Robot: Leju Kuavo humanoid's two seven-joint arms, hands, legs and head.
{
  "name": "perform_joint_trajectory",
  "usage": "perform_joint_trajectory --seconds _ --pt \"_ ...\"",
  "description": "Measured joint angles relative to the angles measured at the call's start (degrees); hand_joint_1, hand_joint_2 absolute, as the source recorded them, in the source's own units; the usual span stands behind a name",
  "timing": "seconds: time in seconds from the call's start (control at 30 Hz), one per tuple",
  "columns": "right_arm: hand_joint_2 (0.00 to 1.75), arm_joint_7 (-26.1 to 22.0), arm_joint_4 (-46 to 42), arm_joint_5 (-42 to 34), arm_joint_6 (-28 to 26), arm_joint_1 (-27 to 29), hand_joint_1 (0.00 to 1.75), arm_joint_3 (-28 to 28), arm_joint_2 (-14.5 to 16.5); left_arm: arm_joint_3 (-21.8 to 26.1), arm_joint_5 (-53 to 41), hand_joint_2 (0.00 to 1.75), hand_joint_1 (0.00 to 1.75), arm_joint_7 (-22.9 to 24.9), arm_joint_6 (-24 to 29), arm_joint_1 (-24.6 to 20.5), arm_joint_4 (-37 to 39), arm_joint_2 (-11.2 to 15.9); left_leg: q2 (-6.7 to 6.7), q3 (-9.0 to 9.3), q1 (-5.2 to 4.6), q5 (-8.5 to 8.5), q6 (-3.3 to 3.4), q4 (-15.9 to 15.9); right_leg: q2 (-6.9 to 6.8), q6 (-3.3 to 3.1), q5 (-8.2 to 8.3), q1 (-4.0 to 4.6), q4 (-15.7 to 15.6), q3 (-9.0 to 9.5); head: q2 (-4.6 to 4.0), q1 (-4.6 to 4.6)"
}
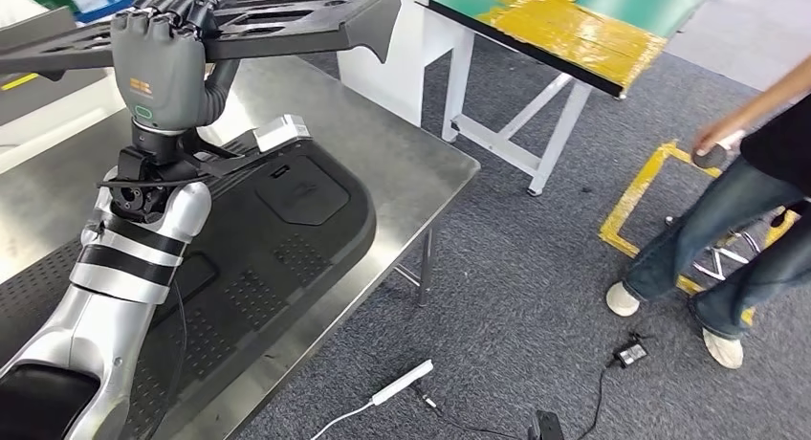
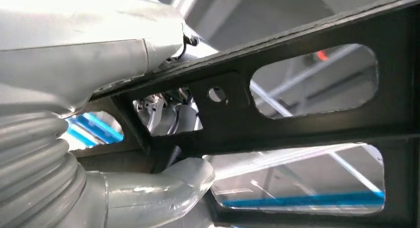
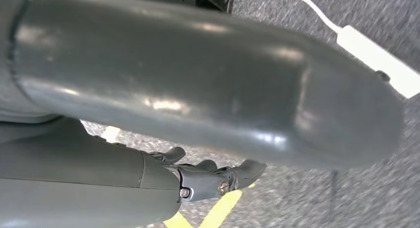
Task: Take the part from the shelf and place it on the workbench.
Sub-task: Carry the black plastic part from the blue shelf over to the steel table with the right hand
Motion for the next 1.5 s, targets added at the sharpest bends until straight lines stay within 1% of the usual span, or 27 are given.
perform_joint_trajectory --seconds 0.07,0.13,0.17,0.23,0.27,0.33,0.37,0.43,0.5,0.57,0.63,0.67,0.73,0.77,0.83,0.87,0.93,0.97,1.0,1.07,1.13,1.17,1.2,1.3,1.33,1.4,1.5 --pt "0.0 0.1 -0.01 0.09 0.03 -0.06 0.0 0.0 -0.04 -0.07 -0.05 1.75 1.75 0.05 -0.01 -0.19 0.03 -0.08 -1.55 -0.27 0.25 0.28 0.46 -0.05 4.04 -0.26 -2.96 -0.25 7.08 -3.48 0.0 0.32" --pt "0.0 0.28 0.01 0.14 0.05 0.09 0.0 0.0 -0.04 -0.16 -0.09 1.75 1.75 0.11 -0.02 -0.06 0.16 -0.14 -3.41 -0.52 0.25 0.46 0.63 -0.04 5.33 -0.23 -4.46 -0.27 12.8 -6.57 0.0 0.51" --pt "0.0 0.33 0.01 0.17 0.05 0.17 0.0 0.0 -0.05 -0.2 -0.09 1.75 1.75 0.14 -0.02 0.01 0.25 -0.13 -4.38 -0.58 0.24 0.55 0.62 -0.04 5.54 0.01 -3.92 -0.28 12.64 -6.71 0.0 0.52" --pt "0.0 0.41 0.0 0.27 0.05 0.15 0.0 0.0 -0.1 -0.26 -0.09 1.75 1.75 0.2 -0.02 0.01 0.36 -0.1 -6.22 -0.61 0.28 0.73 0.44 -0.03 6.69 0.65 -0.92 -0.38 6.62 -4.13 0.0 0.57" --pt "0.0 0.45 -0.01 0.35 0.07 0.06 0.0 0.0 -0.16 -0.27 -0.09 1.75 1.75 0.24 -0.02 -0.03 0.38 -0.09 -7.02 -0.68 0.25 0.83 0.23 0.01 8.15 0.78 0.53 -0.5 2.71 -2.33 0.0 0.58" --pt "0.0 0.56 -0.01 0.46 0.18 -0.14 0.0 0.0 -0.22 -0.3 -0.09 1.75 1.75 0.39 -0.02 -0.13 0.38 -0.02 -8.3 -1.01 0.24 1.12 -0.3 0.02 10.03 0.56 2.07 -0.57 -1.99 0.01 0.0 0.57" --pt "0.0 0.65 -0.01 0.53 0.26 -0.23 0.0 0.0 -0.24 -0.31 -0.08 1.75 1.75 0.48 -0.02 -0.14 0.39 0.06 -8.89 -1.17 0.27 1.33 -0.65 -0.08 10.08 0.32 2.14 -0.48 -2.45 0.33 0.0 0.53" --pt "0.0 0.77 -0.01 0.62 0.4 -0.4 0.0 -0.01 -0.12 -0.32 -0.02 1.75 1.75 0.62 -0.02 -0.14 0.4 0.39 -9.4 -1.47 0.31 1.61 -1.3 -0.26 8.56 -0.24 2.49 -0.61 -2.72 0.57 0.01 0.57" --pt "0.0 0.83 -0.01 0.67 0.48 -0.45 0.0 -0.02 -0.08 -0.35 0.03 1.75 1.75 0.7 -0.01 -0.33 0.4 0.68 -6.26 -2.57 0.06 0.05 -1.83 1.97 6.95 -1.18 2.74 -0.93 -3.11 0.77 0.01 0.0" --pt "0.0 0.9 -0.01 0.73 0.49 -0.37 0.0 -0.02 -0.15 -0.5 0.07 1.75 1.75 0.79 -0.01 -0.45 0.43 0.74 -2.18 -5.51 0.11 -3.62 -2.3 8.56 5.35 -1.89 2.7 -0.77 -3.2 0.87 0.0 -0.59" --pt "0.0 1.07 -0.01 0.78 0.49 -0.24 0.0 -0.02 -0.17 -0.65 0.09 1.75 1.75 0.86 -0.02 -0.22 0.5 0.79 -1.02 -8.39 0.43 -6.06 -2.7 14.89 3.67 -2.04 2.62 -0.61 -3.19 0.88 0.0 -0.61" --pt "0.0 1.14 -0.01 0.8 0.49 -0.22 0.0 -0.02 -0.16 -0.7 0.1 1.75 1.75 0.89 -0.02 -0.12 0.54 0.84 -0.78 -8.56 0.53 -5.88 -2.82 15.52 2.81 -2.06 2.6 -0.58 -3.18 0.88 0.0 -0.65" --pt "0.0 1.2 -0.01 0.82 0.49 -0.27 0.0 -0.02 -0.11 -0.78 0.11 1.75 1.75 0.96 -0.02 -0.1 0.55 0.94 0.41 -5.4 0.63 -3.03 -2.85 10.23 1.24 -1.92 2.44 -0.56 -3.16 1.05 0.0 -0.66" --pt "0.0 1.21 -0.01 0.83 0.49 -0.31 0.0 -0.02 -0.1 -0.83 0.11 1.75 1.75 0.98 -0.02 -0.18 0.54 0.96 1.98 -3.04 0.4 -1.72 -2.71 6.16 0.52 -1.74 2.29 -0.4 -3.15 1.22 0.0 -0.67" --pt "0.0 1.23 -0.01 0.84 0.49 -0.41 0.0 -0.02 -0.1 -0.96 0.14 1.75 1.75 1.02 -0.01 -0.32 0.52 0.97 3.93 -0.05 -0.03 -0.39 -2.06 0.77 -0.77 -1.29 1.99 0.13 -3.11 1.51 0.0 -0.51" --pt "0.0 1.26 -0.01 0.85 0.49 -0.46 0.0 -0.02 -0.11 -1.01 0.16 1.75 1.75 1.03 0.0 -0.32 0.51 1.02 3.99 0.16 -0.3 -0.5 -1.69 0.12 -1.42 -1.06 1.91 0.36 -3.16 1.63 0.0 -0.42" --pt "0.0 1.31 -0.03 0.88 0.49 -0.58 0.0 -0.02 -0.11 -1.02 0.25 1.75 1.75 1.05 -0.01 -0.3 0.49 1.23 2.29 0.01 -0.33 -0.16 -0.96 -0.17 -2.75 -0.6 1.77 0.5 -3.28 1.79 0.0 -0.32" --pt "0.0 1.33 -0.06 0.91 0.49 -0.6 0.0 -0.02 -0.17 -1.02 0.32 1.75 1.75 1.05 -0.01 -0.34 0.47 1.33 1.52 0.04 -0.17 0.07 -0.56 -0.42 -2.04 -0.34 1.37 0.39 -2.86 1.64 0.0 -0.34" --pt "0.0 1.33 -0.09 0.93 0.49 -0.61 0.0 -0.02 -0.2 -1.03 0.38 1.75 1.75 1.06 -0.01 -0.4 0.45 1.35 0.79 0.09 0.05 0.33 -0.15 -0.67 -0.45 -0.23 0.54 0.28 -1.54 1.08 0.0 -0.3" --pt "0.0 1.33 -0.11 0.96 0.49 -0.54 0.0 -0.02 -0.29 -1.09 0.47 1.75 1.75 1.07 0.0 -0.39 0.43 1.1 -0.8 -0.02 0.45 0.67 0.41 -0.93 3.96 -0.36 -2.43 -0.12 4.65 -1.76 0.0 0.09" --pt "0.0 1.34 -0.1 0.9 0.5 -0.34 0.0 -0.02 -0.27 -1.15 0.48 1.75 1.75 1.07 -0.02 -0.09 0.48 0.89 -2.36 -0.31 0.52 0.82 0.57 -0.92 5.53 -0.39 -4.98 -0.27 11.74 -5.26 0.0 0.44" --pt "0.0 1.34 -0.1 0.79 0.49 -0.24 0.0 -0.02 -0.28 -1.18 0.49 1.75 1.75 1.07 -0.03 0.09 0.5 0.87 -3.06 -0.4 0.54 0.89 0.56 -0.9 5.66 -0.1 -5.12 -0.34 13.05 -6.04 0.0 0.45" --pt "0.0 1.33 -0.1 0.61 0.46 -0.18 0.0 -0.03 -0.32 -1.2 0.52 1.75 1.75 1.07 -0.04 0.22 0.52 0.86 -3.65 -0.44 0.58 0.96 0.5 -0.88 5.69 0.35 -4.32 -0.43 12.03 -5.72 0.0 0.44" --pt "0.0 1.3 -0.12 -0.11 0.28 -0.3 0.0 -0.13 -0.37 -1.22 0.79 1.75 1.75 1.04 -0.04 0.33 0.53 0.86 -4.9 -0.55 0.67 1.1 -0.02 -0.73 6.28 1.64 0.46 -0.82 0.93 -0.74 0.0 0.54" --pt "0.0 1.3 -0.12 -0.28 0.25 -0.36 0.0 -0.17 -0.32 -1.25 0.9 1.75 1.75 1.03 -0.04 0.33 0.54 0.85 -5.1 -0.7 0.58 1.19 -0.32 -0.7 6.57 1.58 1.43 -0.86 -1.66 0.4 0.0 0.53" --pt "0.0 1.32 -0.13 -0.41 0.33 -0.4 0.0 -0.22 -0.16 -1.43 1.02 1.75 1.75 1.03 -0.04 0.32 0.56 0.81 -5.29 -0.98 0.36 1.37 -0.7 -0.7 6.91 1.0 2.07 -0.82 -3.12 0.93 0.0 0.49" --pt "0.0 1.33 -0.14 -0.4 0.69 -0.4 0.0 -0.27 -0.08 -2.15 0.96 1.75 1.75 1.03 -0.05 0.3 0.72 0.57 -5.11 -0.9 0.39 1.52 -0.02 -0.86 7.06 0.66 2.32 -0.86 -3.25 0.81 0.0 0.45"
